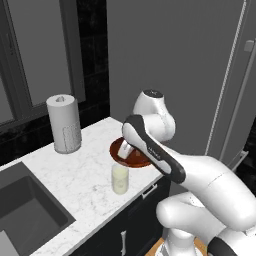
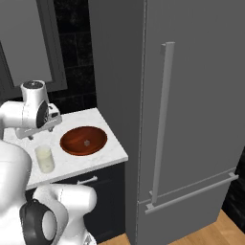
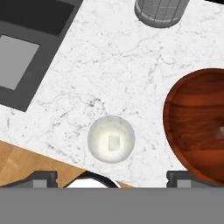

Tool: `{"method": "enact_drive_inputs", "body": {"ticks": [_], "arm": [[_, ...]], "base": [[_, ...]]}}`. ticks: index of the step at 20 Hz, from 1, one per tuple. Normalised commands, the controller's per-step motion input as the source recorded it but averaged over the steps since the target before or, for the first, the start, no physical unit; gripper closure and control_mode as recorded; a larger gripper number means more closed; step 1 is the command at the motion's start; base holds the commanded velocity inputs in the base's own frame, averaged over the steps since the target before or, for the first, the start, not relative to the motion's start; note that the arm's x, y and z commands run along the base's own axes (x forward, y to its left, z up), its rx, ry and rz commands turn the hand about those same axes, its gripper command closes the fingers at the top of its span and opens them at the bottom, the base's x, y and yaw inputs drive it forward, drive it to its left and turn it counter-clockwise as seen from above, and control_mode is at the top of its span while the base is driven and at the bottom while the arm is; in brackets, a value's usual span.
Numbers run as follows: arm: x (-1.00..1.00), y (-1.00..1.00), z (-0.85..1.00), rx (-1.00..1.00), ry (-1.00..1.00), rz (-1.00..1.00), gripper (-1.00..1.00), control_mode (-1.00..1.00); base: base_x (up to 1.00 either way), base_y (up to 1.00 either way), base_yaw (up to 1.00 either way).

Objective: Grab a lemon wedge from the fridge and one ice cube from the ice bowl, and put them in the glass of lemonade.

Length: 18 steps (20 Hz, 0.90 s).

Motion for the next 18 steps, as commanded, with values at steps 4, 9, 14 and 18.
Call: {"method": "enact_drive_inputs", "body": {"ticks": [4, 9, 14, 18], "arm": [[-0.96, -0.67, 0.37, 0.23, -0.17, -0.14, -1.00, -1.00], [-1.00, -0.75, 0.24, 0.13, -0.04, -0.30, -1.00, -1.00], [-0.78, -0.44, 0.15, 0.02, 0.05, -0.38, -1.00, -1.00], [-0.46, -0.32, 0.49, 0.00, 0.15, -0.36, -1.00, -1.00]], "base": [[0.00, 0.00, 0.00], [0.00, 0.00, 0.00], [0.00, 0.00, 0.00], [0.00, 0.00, 0.00]]}}
